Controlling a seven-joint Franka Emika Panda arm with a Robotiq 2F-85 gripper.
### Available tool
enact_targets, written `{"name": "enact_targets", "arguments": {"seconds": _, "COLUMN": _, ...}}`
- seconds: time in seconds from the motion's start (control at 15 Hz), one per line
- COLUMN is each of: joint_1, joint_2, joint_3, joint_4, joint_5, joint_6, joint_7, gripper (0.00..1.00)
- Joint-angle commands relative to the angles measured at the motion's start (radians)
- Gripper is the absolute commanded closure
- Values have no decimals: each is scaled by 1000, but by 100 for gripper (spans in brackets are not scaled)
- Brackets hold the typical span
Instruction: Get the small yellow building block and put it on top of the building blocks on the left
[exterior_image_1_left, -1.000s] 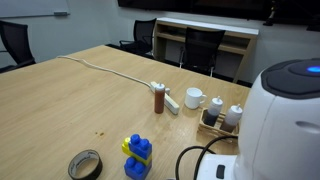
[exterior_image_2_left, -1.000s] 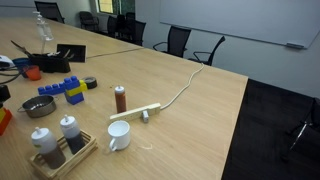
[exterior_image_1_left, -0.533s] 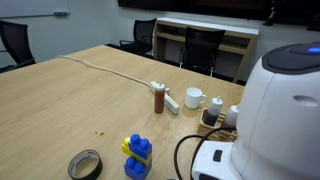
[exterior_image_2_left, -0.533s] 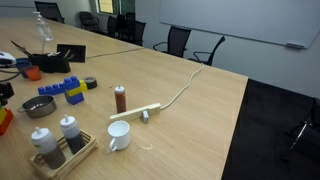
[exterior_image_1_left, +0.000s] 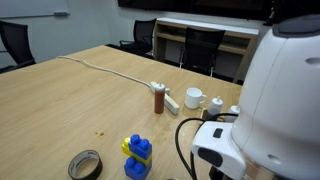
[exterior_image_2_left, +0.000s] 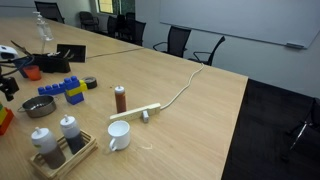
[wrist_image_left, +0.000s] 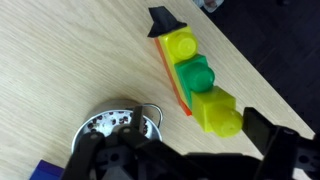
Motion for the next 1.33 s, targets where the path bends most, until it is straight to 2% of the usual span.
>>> {"name": "enact_targets", "arguments": {"seconds": 0.0, "joint_1": -32, "joint_2": -36, "joint_3": 36, "joint_4": -23, "joint_5": 65, "joint_6": -30, "joint_7": -33, "gripper": 0}}
{"name": "enact_targets", "arguments": {"seconds": 0.67, "joint_1": -69, "joint_2": -108, "joint_3": 42, "joint_4": -44, "joint_5": 129, "joint_6": -78, "joint_7": -59, "gripper": 0}}
{"name": "enact_targets", "arguments": {"seconds": 1.27, "joint_1": -111, "joint_2": -259, "joint_3": -17, "joint_4": -152, "joint_5": 138, "joint_6": -65, "joint_7": 36, "gripper": 0}}
